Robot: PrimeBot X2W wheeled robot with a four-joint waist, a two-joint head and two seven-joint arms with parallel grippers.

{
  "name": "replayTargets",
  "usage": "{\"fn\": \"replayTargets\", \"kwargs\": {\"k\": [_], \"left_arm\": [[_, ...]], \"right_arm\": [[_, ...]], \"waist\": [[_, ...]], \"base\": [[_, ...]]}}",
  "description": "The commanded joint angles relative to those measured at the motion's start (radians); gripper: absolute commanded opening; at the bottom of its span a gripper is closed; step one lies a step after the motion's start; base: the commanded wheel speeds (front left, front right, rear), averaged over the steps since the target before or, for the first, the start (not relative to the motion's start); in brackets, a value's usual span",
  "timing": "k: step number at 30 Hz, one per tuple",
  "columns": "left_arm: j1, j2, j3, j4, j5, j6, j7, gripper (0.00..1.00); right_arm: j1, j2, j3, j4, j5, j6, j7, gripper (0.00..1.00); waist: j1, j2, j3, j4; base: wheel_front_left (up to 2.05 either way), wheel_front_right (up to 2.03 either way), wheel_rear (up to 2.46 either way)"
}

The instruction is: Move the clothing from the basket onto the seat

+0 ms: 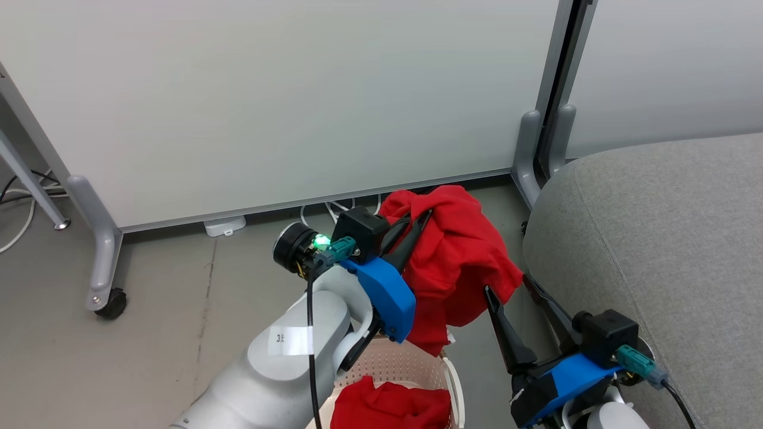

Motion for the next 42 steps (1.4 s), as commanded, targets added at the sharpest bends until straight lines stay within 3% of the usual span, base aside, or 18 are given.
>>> {"fn": "replayTargets", "kwargs": {"k": [1, 23, 31, 42], "left_arm": [[-0.014, 0.001, -0.010, -0.002, -0.012, 0.008, -0.004, 0.00], [-0.050, 0.001, -0.135, 0.014, -0.142, 0.028, -0.027, 0.00], [-0.055, 0.001, -0.166, 0.011, -0.176, 0.033, -0.032, 0.00], [-0.067, 0.001, -0.205, -0.004, -0.209, 0.038, -0.036, 0.00]], "right_arm": [[0.016, -0.003, 0.000, -0.005, -0.004, 0.000, 0.001, 1.00], [-0.032, -0.003, -0.010, 0.000, -0.066, 0.000, 0.059, 1.00], [-0.088, -0.003, -0.004, 0.051, -0.099, 0.000, 0.089, 1.00], [-0.197, -0.003, 0.093, 0.187, -0.087, 0.000, 0.103, 1.00]], "waist": [[0.0001, -0.0001, -0.001, 0.000], [0.0001, -0.0001, 0.022, 0.019], [0.0001, -0.0001, 0.029, 0.028], [0.0001, -0.0001, 0.025, 0.026]], "base": [[0.00, 0.00, 0.00], [0.00, 0.00, 0.00], [0.00, 0.00, 0.00], [0.00, 0.00, 0.00]]}}
